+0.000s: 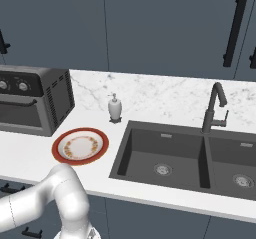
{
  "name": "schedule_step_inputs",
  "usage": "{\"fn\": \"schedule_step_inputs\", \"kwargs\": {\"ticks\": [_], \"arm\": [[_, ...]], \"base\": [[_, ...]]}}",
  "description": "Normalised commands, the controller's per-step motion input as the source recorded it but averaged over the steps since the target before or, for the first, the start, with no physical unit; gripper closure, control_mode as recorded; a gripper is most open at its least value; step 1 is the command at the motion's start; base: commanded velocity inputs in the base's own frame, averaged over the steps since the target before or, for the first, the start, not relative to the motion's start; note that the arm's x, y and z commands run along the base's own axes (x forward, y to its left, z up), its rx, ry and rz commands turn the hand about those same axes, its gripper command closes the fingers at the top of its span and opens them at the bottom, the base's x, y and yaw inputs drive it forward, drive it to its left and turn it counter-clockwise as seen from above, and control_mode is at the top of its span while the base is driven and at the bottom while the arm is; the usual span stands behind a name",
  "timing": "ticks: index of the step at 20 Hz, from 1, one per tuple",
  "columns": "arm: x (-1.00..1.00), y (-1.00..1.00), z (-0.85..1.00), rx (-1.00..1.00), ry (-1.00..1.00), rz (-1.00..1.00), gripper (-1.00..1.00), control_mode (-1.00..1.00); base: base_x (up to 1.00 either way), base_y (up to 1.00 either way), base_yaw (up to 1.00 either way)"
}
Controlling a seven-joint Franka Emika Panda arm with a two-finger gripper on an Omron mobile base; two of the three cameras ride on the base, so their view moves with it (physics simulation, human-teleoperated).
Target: Pick up the kebab skewer and baguette bread, and place them inside the toaster oven. Close the toaster oven door and start by setting the timer.
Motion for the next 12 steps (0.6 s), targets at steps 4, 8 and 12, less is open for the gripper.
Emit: {"fn": "schedule_step_inputs", "kwargs": {"ticks": [4,8,12], "arm": [[-0.01,0.0,0.0,0.0,0.0,0.0,-1.0,-1.0],[0.0,0.0,0.0,0.0,-0.02,0.0,-1.0,-1.0],[0.02,0.0,-0.01,0.0,0.0,0.0,1.0,-1.0]], "base": [[0.0,0.0,0.0],[0.0,0.0,0.0],[0.0,0.0,0.0]]}}
